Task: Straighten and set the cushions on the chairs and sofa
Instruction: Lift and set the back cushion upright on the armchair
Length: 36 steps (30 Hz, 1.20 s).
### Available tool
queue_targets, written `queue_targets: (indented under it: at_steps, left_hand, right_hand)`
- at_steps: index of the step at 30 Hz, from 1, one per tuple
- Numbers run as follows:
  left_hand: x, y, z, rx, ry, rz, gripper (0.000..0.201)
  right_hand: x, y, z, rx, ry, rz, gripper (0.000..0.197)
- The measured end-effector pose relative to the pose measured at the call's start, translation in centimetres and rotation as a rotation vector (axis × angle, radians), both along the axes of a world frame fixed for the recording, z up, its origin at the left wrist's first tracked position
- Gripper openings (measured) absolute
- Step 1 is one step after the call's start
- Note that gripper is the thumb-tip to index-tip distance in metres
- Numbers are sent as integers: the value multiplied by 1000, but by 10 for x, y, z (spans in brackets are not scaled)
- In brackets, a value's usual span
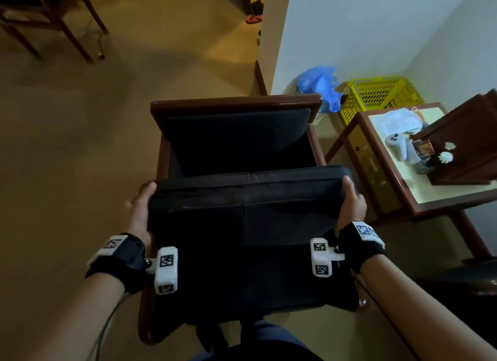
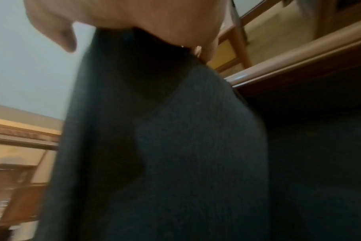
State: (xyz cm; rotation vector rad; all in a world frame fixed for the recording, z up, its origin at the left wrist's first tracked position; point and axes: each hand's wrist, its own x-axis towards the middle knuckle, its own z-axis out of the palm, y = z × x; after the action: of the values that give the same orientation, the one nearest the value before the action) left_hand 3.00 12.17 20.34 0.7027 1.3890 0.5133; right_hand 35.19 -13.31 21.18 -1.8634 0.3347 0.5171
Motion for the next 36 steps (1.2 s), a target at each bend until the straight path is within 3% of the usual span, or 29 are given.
queue_targets:
  at_steps: [4,7,10,13,16,21,25,29,36]
  left_hand:
    - [-1,-27,-34,-31,149,-38,66]
    - [-2,-31,-38,17,240,-105,82]
    - [-6,-30,-39,95,318,-136,86]
    - [-6,-33,-42,115,344,-136,91]
    - [-4,-35,-42,110,342,-126,95]
    - [-6,-37,-42,143,374,-146,82]
    - [-13,-38,-47,203,364,-172,79]
    - [-26,-35,-54,197,320,-243,78]
    - [-48,-31,-46,166,253,-448,82]
  right_hand:
    - [3,-19,-24,-156,-28,112,50]
    - [11,-20,-27,-230,-73,212,48]
    - [16,-6,-23,-450,-125,345,59]
    - [-1,13,-13,-629,-389,496,64]
    - [-34,42,-8,-561,-614,736,65]
    - [-100,110,-12,-379,-644,1340,92]
    - [-152,148,-25,-569,-683,1737,120]
    - [-183,155,-36,-831,-840,1740,118]
    - [-192,149,-30,-805,-864,1682,72]
